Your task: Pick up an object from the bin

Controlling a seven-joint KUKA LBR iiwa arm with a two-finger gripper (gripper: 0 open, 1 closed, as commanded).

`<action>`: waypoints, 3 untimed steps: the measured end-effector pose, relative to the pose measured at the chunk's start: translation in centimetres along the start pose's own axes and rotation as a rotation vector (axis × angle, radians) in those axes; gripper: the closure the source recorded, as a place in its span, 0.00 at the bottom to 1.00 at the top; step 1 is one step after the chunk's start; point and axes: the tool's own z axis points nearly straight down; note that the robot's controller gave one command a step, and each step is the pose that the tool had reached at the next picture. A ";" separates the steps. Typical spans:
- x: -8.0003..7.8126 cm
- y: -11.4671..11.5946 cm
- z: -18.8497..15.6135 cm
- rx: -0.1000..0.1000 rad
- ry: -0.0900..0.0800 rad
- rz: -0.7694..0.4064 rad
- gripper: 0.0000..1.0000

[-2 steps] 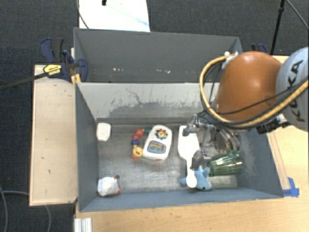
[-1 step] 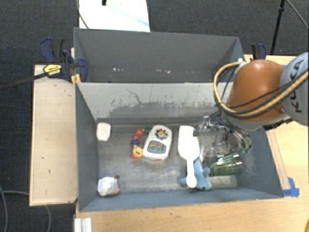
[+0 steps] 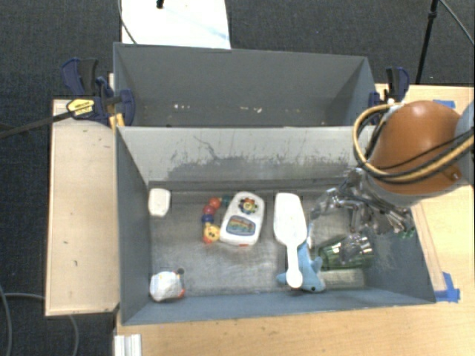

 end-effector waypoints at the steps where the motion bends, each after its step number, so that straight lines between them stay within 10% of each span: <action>1: 1.2 -2.5 3.0 0.001 -0.001 -0.105 0.00; 2: 2.0 -3.9 6.7 0.002 0.000 -0.135 0.00; 3: 1.9 -4.9 8.2 -0.001 -0.004 -0.085 1.00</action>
Offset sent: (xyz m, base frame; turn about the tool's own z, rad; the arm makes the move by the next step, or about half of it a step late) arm -0.0089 -0.0422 -0.0858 -0.1082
